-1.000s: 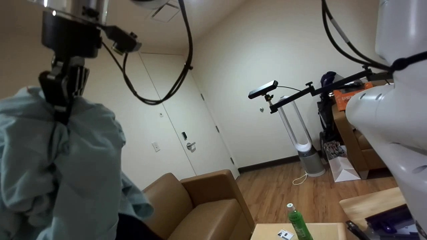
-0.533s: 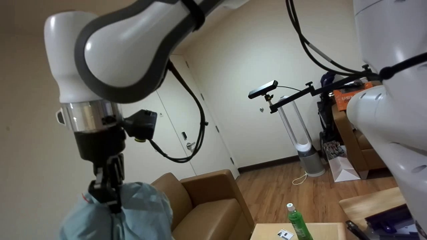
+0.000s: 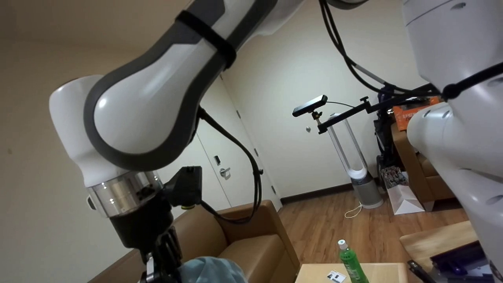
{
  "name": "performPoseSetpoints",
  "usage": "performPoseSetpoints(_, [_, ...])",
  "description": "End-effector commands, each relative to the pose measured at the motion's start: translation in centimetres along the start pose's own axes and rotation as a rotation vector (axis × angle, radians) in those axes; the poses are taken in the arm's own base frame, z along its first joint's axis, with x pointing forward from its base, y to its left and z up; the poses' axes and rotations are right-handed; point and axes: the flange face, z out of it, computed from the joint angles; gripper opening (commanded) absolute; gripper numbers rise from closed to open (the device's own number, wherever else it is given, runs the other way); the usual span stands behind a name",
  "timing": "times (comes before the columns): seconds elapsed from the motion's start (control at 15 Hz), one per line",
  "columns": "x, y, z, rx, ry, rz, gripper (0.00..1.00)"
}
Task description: Pick up the clothes from the table and put them in the laundry bag
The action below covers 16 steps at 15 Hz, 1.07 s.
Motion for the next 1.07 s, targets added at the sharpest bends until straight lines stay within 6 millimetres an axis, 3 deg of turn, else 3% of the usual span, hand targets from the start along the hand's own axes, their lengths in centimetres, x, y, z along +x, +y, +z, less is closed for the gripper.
performPoseSetpoints(0.0, [0.2,-0.3,0.3,0.002,-0.005,-0.005,0.17])
performPoseSetpoints(0.07, [0.3,-0.3,0.4,0.003,-0.006,-0.006,0.17])
performPoseSetpoints(0.13, [0.3,-0.3,0.4,0.003,-0.006,-0.005,0.08])
performPoseSetpoints(0.53, [1.7,-1.4,3.3,0.078,-0.035,-0.02,0.08])
performPoseSetpoints(0.8, [3.4,-1.4,3.7,0.063,0.099,-0.016,0.08])
performPoseSetpoints(1.0, [3.2,-2.0,4.3,0.115,0.044,-0.028,0.08])
